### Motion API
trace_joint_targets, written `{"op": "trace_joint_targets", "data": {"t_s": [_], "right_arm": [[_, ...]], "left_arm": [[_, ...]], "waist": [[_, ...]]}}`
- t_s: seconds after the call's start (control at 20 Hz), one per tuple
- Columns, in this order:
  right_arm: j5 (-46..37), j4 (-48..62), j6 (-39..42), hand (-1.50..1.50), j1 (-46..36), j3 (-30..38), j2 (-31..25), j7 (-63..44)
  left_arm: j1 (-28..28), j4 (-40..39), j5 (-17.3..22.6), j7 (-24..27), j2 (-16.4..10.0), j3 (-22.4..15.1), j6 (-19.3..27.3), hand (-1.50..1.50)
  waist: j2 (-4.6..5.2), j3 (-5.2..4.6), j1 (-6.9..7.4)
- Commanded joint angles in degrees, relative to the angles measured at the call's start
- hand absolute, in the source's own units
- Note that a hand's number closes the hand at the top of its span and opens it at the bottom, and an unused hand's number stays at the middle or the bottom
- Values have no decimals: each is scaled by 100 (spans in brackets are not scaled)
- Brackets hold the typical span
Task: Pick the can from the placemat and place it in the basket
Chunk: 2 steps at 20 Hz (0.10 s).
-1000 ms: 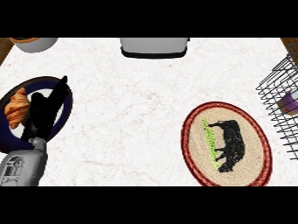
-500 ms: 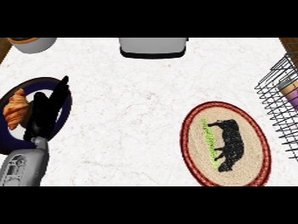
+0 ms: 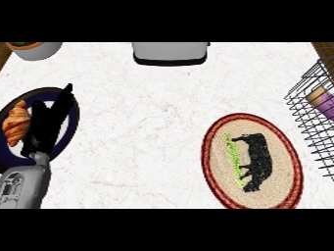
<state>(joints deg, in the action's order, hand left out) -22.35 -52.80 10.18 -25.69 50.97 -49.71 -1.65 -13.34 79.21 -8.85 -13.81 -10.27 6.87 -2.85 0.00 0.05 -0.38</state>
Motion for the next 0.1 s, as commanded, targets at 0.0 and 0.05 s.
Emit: {"op": "trace_joint_targets", "data": {"t_s": [0.0, 0.05], "right_arm": [[478, 674, 447, -150, 707, 702, -500, 709], [566, 844, 555, -150, 881, 905, -681, 870]], "left_arm": [[140, 74, 5, 62, -48, 78, 36, 0], [278, 559, -59, -242, 106, -165, 52, 0]], "waist": [[-5, 4, -32], [-21, 10, -24]]}}
